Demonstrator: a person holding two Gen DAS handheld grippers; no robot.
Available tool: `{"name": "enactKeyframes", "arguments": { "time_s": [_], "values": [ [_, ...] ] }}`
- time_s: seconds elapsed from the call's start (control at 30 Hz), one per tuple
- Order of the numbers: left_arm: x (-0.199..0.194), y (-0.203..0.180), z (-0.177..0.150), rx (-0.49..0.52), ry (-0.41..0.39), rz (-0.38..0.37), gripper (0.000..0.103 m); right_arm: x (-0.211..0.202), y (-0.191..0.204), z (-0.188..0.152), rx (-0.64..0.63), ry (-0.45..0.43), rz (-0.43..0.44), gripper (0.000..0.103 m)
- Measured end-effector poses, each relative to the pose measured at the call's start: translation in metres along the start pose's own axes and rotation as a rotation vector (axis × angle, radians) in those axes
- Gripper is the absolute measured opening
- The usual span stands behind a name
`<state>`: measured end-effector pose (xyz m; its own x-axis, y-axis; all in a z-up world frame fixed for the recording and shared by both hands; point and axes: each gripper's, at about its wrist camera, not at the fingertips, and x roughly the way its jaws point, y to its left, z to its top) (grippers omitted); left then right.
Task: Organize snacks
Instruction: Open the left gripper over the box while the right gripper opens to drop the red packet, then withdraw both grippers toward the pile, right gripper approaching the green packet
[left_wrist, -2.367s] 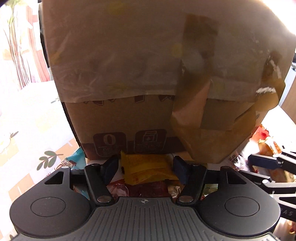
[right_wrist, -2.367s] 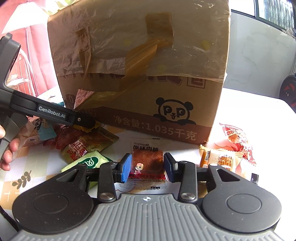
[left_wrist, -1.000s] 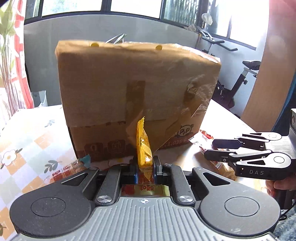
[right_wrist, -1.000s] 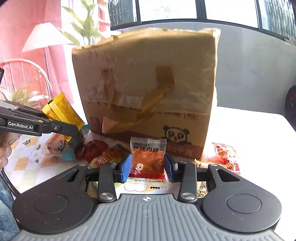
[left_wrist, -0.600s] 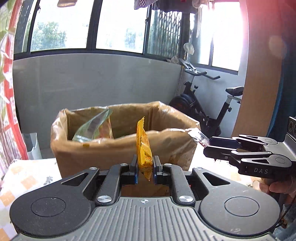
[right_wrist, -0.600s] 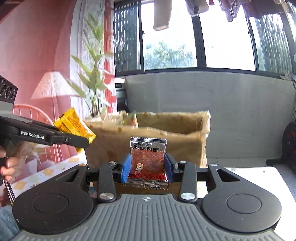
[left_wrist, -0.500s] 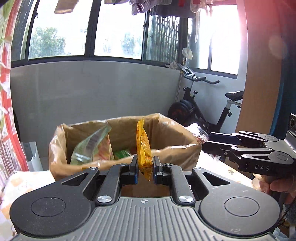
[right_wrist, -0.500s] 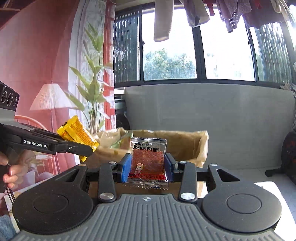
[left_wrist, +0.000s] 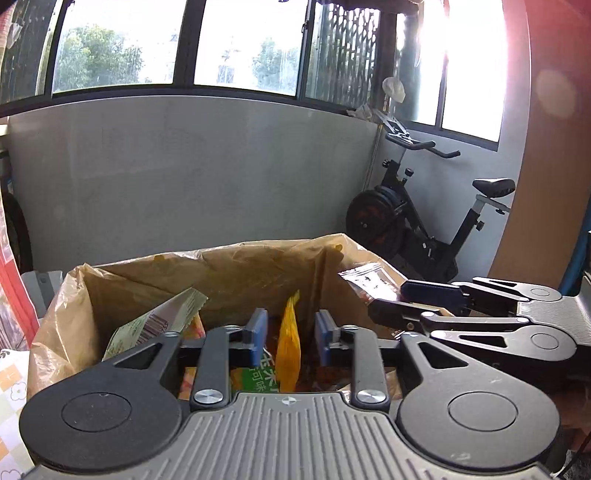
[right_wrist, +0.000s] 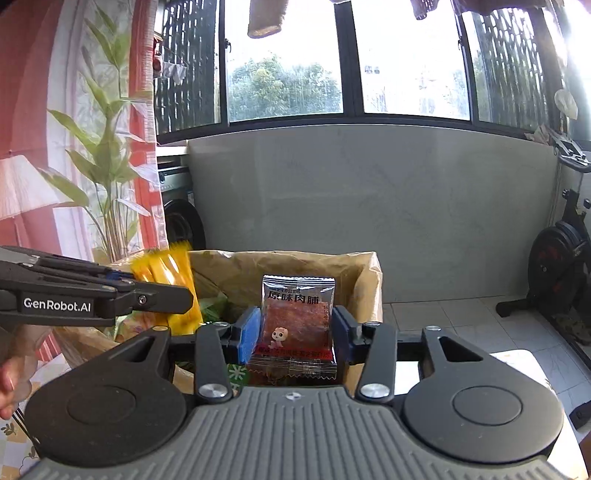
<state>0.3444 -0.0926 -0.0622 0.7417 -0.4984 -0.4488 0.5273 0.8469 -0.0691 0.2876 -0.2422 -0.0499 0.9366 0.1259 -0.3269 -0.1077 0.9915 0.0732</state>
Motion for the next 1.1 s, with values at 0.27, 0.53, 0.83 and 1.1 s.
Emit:
{"name": "enactKeyframes", "arguments": {
  "time_s": [0.27, 0.53, 0.83, 1.1],
  "values": [
    [-0.036, 0.02, -0.011, -0.012, -0.061, 0.047, 0.054, -0.037, 0.007, -0.008, -0.012, -0.066, 0.075, 0.049],
    [-0.091, 0.031, -0.034, -0.026, -0.054, 0.097, 0.068, -0.073, 0.021, -0.033, -0.018, -0.065, 0.134, 0.049],
    [-0.111, 0.055, -0.086, -0.172, -0.029, 0.157, 0.068, -0.078, 0.026, -0.069, 0.035, 0.065, 0.137, 0.049],
    [-0.103, 0.056, -0.116, -0.192, 0.051, 0.166, 0.068, -0.037, 0.054, -0.113, 0.033, 0.366, 0.231, 0.05]
  ]
}}
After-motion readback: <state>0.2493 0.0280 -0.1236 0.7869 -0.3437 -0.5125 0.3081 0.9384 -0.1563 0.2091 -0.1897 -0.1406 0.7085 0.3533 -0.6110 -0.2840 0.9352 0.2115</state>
